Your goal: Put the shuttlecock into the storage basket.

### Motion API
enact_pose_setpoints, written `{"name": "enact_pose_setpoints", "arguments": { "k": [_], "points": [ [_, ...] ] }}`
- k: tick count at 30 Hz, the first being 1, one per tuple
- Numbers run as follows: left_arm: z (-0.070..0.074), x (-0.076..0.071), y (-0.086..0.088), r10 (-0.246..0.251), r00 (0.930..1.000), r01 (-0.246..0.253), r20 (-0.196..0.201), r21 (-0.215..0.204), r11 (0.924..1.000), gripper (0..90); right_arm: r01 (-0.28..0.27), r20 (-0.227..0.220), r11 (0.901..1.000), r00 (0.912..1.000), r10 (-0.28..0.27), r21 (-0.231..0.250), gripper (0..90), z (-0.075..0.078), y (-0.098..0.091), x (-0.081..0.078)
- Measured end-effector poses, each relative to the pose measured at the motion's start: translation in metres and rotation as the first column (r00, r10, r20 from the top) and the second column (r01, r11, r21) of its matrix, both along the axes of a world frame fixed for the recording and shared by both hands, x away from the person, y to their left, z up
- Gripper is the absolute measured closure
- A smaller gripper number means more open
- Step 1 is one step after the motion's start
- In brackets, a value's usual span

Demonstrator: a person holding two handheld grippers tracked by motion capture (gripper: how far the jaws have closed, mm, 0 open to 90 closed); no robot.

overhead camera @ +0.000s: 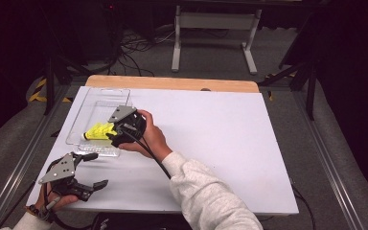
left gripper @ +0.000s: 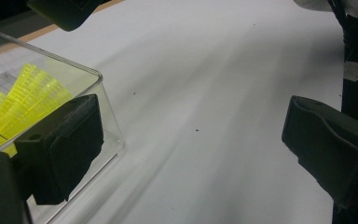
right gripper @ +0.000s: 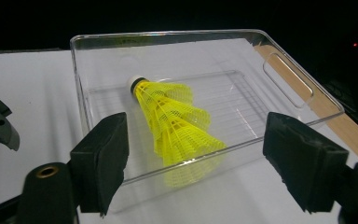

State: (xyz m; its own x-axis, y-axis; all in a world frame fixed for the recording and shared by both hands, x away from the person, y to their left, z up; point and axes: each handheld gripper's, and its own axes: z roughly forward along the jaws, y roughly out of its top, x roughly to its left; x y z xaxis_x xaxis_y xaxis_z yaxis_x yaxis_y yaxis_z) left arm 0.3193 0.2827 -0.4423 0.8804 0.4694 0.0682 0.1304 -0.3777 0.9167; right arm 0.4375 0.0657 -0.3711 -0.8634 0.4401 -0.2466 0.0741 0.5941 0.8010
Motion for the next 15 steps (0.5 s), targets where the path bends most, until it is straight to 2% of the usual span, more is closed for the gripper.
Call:
{"name": "enact_pose_setpoints", "arguments": {
  "k": [5,8,9,11,15],
  "points": [
    [0.0,0.0,0.001,0.007,1.0,-0.007,0.0,0.001,1.0,6.0,0.022,0.026,0.9997,0.9994,-0.022,0.0,14.9,0.0,-0.007,-0.001],
    [0.0,0.0,0.002,0.009,1.0,-0.009,0.001,0.0,1.0,6.1,0.019,0.023,0.9997,0.9995,-0.02,0.015,13.4,0.0,-0.01,-0.001],
    [0.0,0.001,0.002,0.01,0.9999,-0.01,-0.001,0.0,1.0,6.0,0.036,0.037,0.9993,0.9987,-0.036,0.01,10.7,0.0,-0.012,-0.001],
    [0.0,0.001,0.001,0.01,1.0,-0.01,-0.001,0.001,1.0,6.0,0.037,0.019,0.9989,0.9991,-0.037,0.028,9.9,0.0,-0.015,0.0],
    [0.0,0.001,0.001,0.01,0.9999,-0.01,-0.001,0.001,0.9999,6.0,0.041,0.019,0.9981,0.999,-0.041,0.046,8.3,0.002,-0.021,0.0]
  ]
}}
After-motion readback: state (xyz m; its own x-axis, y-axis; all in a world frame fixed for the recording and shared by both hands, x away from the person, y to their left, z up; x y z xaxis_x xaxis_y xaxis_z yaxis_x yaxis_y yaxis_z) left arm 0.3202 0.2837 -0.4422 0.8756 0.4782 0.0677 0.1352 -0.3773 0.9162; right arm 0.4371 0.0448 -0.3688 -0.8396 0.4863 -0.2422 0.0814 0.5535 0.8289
